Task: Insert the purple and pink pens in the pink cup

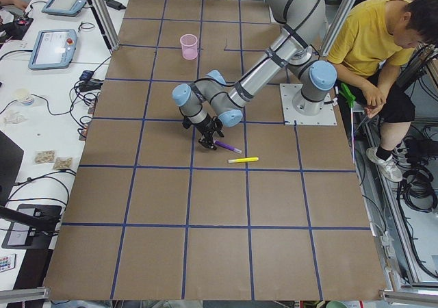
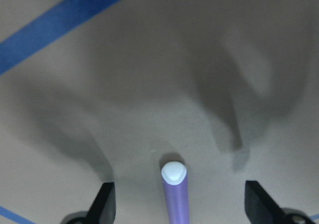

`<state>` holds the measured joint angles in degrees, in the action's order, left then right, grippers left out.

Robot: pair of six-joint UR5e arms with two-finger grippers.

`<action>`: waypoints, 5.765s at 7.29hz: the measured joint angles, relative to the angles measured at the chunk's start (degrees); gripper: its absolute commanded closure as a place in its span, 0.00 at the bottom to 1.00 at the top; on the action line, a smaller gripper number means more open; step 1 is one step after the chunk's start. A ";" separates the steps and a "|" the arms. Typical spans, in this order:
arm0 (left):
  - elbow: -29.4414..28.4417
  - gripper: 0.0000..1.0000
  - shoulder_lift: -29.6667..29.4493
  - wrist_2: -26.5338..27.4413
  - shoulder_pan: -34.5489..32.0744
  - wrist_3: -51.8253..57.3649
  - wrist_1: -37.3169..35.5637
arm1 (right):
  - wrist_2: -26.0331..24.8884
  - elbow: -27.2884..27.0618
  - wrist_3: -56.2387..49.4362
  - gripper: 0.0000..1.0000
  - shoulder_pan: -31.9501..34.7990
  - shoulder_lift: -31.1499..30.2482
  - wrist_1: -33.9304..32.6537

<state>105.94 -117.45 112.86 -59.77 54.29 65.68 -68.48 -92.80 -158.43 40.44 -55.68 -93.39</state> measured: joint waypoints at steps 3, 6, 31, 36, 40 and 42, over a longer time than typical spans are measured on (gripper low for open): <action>-0.03 1.00 -0.24 -0.63 0.05 0.02 -0.59 | -0.07 -0.01 -0.16 0.85 -0.01 0.02 0.37; -1.46 1.00 1.03 -2.66 -0.85 0.09 -1.43 | -0.51 0.30 0.25 0.89 -0.01 -0.53 0.61; -6.83 1.00 18.12 -39.95 2.53 -0.59 19.64 | -34.94 17.14 99.78 0.84 75.12 -4.66 -12.77; -6.77 1.00 20.49 -45.47 2.94 0.90 21.47 | -35.72 17.44 99.86 0.30 76.23 -2.98 -12.90; -7.04 1.00 24.42 -55.50 1.59 -2.02 22.36 | -31.91 16.71 100.04 0.29 67.01 -10.63 -10.82; -7.01 1.00 26.22 -59.82 -2.94 -9.32 20.92 | -25.25 15.99 100.22 0.27 58.29 -16.62 -4.03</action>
<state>98.94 -91.23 53.04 -62.72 44.97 86.60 -93.73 -76.81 -58.20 98.73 -72.30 -97.42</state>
